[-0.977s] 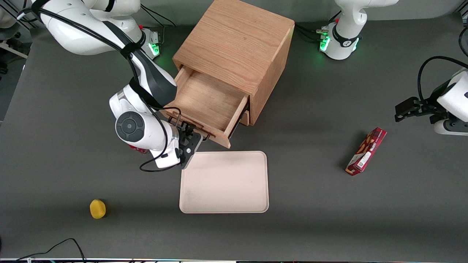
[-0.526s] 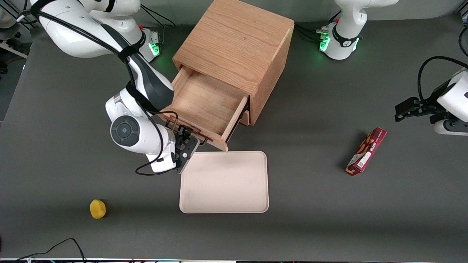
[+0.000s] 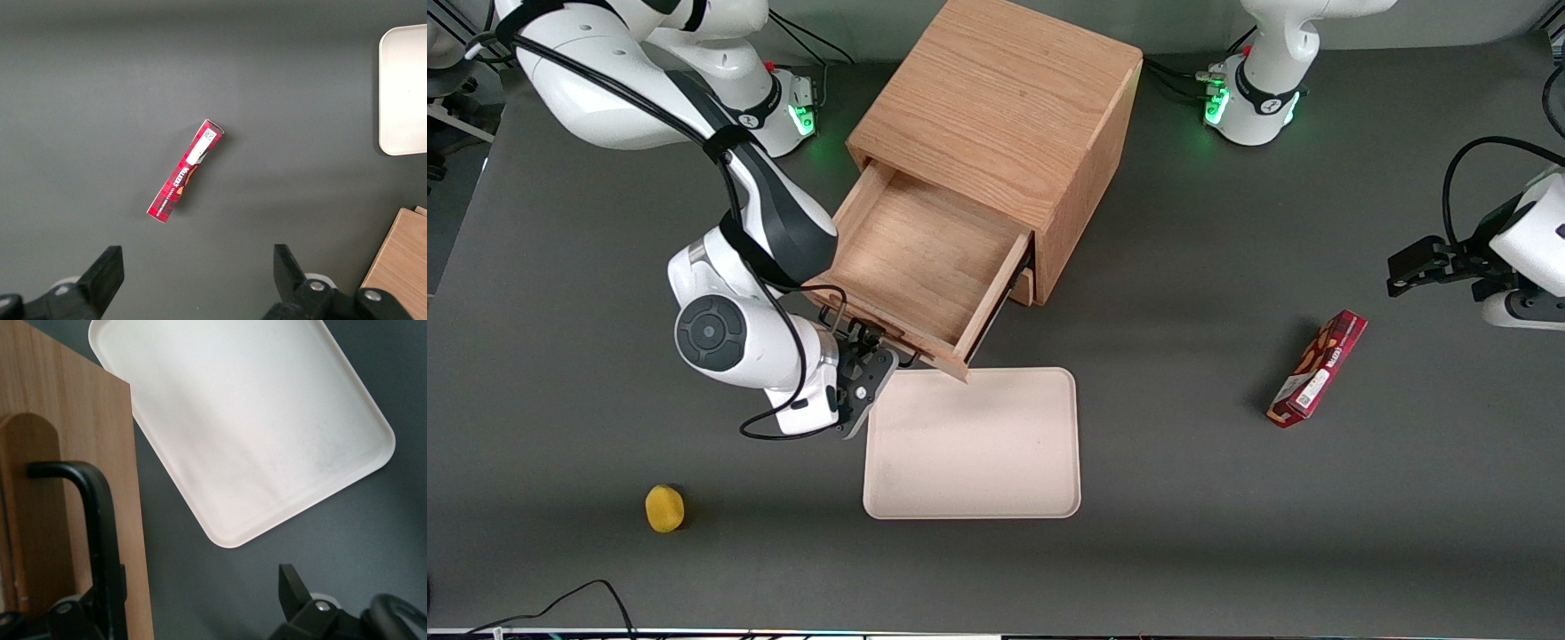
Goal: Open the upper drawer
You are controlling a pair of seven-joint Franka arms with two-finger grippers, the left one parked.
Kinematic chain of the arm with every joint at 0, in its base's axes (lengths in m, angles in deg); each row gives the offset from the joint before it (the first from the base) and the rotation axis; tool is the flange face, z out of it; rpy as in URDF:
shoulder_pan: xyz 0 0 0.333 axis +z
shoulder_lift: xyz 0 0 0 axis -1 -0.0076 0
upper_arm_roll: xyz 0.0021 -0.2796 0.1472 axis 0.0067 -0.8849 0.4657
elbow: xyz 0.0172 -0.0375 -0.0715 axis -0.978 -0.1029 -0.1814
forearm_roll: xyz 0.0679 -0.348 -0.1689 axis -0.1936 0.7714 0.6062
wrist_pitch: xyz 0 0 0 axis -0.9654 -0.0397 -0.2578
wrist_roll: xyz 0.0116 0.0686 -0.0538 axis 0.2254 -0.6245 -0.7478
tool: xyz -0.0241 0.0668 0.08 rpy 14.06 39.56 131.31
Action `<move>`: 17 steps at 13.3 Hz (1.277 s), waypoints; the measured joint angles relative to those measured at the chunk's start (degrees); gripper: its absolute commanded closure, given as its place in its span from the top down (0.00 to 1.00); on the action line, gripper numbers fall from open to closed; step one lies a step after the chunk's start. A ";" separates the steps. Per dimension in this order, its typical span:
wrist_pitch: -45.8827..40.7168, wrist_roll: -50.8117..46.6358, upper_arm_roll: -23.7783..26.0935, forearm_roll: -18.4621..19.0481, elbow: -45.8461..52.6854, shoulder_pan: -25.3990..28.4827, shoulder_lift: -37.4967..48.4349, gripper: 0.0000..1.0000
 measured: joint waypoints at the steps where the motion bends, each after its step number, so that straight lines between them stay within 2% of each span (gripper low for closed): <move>1: -0.09 0.29 -0.22 0.00 0.34 -0.02 -0.14 1.00; 9: -3.73 1.95 -0.70 0.07 2.54 -0.71 -0.43 1.00; 17: -15.75 1.75 0.43 -1.33 9.61 0.03 1.05 1.00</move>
